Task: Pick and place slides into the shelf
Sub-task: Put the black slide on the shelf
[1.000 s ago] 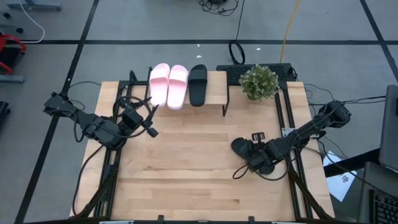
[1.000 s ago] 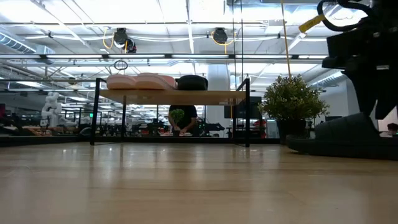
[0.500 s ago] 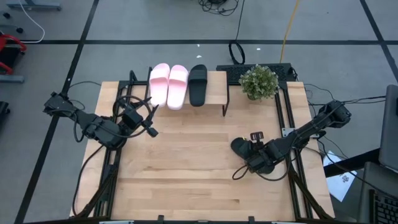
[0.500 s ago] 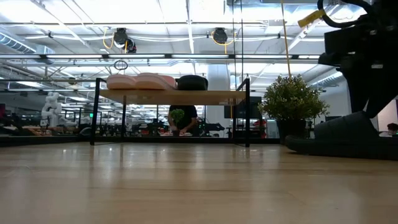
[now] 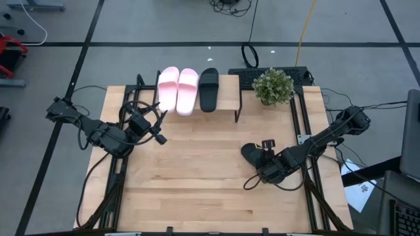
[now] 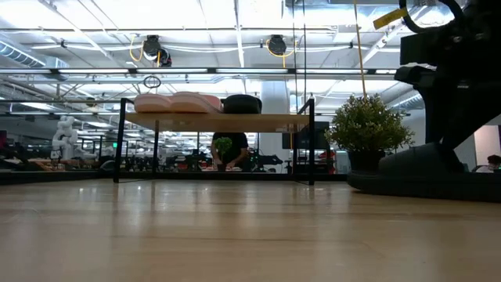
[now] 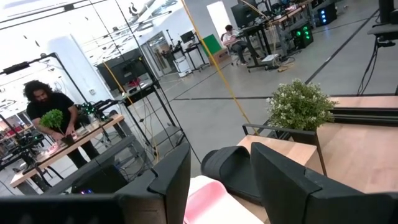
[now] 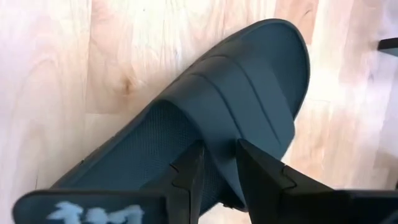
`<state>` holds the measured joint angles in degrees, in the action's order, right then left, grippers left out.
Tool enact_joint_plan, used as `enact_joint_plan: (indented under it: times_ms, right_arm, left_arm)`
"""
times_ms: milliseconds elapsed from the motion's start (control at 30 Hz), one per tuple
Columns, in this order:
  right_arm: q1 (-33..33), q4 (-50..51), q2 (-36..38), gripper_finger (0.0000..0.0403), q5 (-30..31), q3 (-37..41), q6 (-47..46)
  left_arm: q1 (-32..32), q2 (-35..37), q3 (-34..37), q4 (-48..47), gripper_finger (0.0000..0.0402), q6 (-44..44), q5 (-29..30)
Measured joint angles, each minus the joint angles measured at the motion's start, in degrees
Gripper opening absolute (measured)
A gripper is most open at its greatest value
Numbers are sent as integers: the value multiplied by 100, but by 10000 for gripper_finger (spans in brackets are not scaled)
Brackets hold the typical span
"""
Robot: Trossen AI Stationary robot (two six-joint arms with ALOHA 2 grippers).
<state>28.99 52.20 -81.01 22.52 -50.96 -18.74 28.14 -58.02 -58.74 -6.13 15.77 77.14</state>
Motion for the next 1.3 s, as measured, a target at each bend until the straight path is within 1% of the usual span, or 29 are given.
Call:
enact_joint_plan:
  times_ms: [167, 400, 500, 667, 900, 1100, 1300]
  right_arm:
    - [0, -111, 0, 84, 31, 102, 2]
    - [-4, -118, -2, 84, 595, 109, 74]
    - [-4, -139, -2, 84, 641, 109, 161]
    - [-2, -181, -2, 84, 926, 109, 153]
    - [-13, -326, -2, 84, 920, 109, 151]
    - [-13, -530, -2, 84, 721, 109, 229]
    - [-56, -528, -2, 84, 750, 109, 360]
  left_arm:
    - [0, 0, 2, 0, 175, -3, 0]
    - [0, 0, 2, 0, 175, -7, 0]
    - [0, 0, 2, 0, 175, -22, 0]
    - [0, 0, 2, 0, 175, -22, 0]
    - [0, 0, 2, 0, 175, -21, -1]
    - [1, 0, 2, 0, 175, -20, -2]
    - [1, 0, 2, 0, 175, -17, -2]
